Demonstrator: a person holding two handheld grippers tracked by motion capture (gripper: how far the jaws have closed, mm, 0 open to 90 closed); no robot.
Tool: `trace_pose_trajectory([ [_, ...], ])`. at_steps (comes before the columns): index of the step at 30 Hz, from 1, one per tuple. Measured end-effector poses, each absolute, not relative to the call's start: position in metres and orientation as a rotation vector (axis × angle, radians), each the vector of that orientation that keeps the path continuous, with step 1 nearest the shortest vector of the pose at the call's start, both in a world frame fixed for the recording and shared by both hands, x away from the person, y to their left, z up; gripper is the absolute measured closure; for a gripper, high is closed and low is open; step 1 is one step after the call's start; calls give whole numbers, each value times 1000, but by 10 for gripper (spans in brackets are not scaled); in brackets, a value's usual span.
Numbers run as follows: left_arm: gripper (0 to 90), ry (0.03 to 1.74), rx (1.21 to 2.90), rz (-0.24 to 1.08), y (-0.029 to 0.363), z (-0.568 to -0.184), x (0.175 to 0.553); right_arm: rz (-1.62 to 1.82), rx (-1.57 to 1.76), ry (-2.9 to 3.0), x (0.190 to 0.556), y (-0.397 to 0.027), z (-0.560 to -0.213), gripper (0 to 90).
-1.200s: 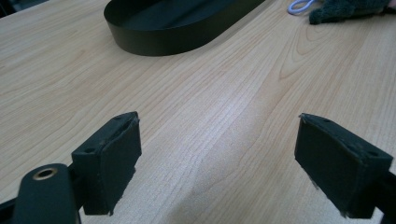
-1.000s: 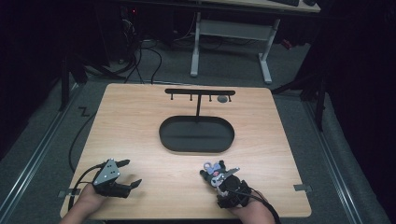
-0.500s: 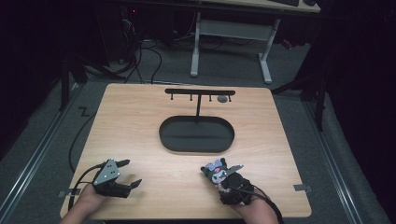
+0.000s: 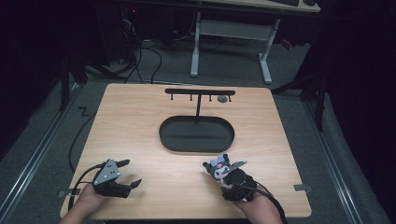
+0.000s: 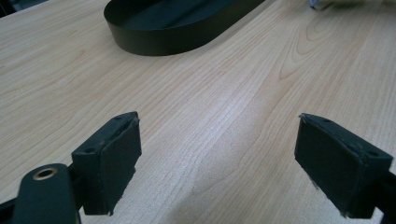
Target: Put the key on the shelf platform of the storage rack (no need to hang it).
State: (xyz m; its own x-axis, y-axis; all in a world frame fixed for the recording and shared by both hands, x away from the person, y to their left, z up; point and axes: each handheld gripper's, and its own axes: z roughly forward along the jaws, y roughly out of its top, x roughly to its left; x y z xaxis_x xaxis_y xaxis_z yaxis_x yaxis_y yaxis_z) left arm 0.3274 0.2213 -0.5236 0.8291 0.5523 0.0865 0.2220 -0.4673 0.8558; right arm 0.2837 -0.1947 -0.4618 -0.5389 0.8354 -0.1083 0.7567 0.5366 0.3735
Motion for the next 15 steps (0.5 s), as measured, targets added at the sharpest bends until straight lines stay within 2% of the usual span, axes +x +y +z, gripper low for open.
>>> trace_pose_trajectory([
  [15,155,567,2059,438,221,-524,327,432,1347,2459,299,-197,-449,476],
])
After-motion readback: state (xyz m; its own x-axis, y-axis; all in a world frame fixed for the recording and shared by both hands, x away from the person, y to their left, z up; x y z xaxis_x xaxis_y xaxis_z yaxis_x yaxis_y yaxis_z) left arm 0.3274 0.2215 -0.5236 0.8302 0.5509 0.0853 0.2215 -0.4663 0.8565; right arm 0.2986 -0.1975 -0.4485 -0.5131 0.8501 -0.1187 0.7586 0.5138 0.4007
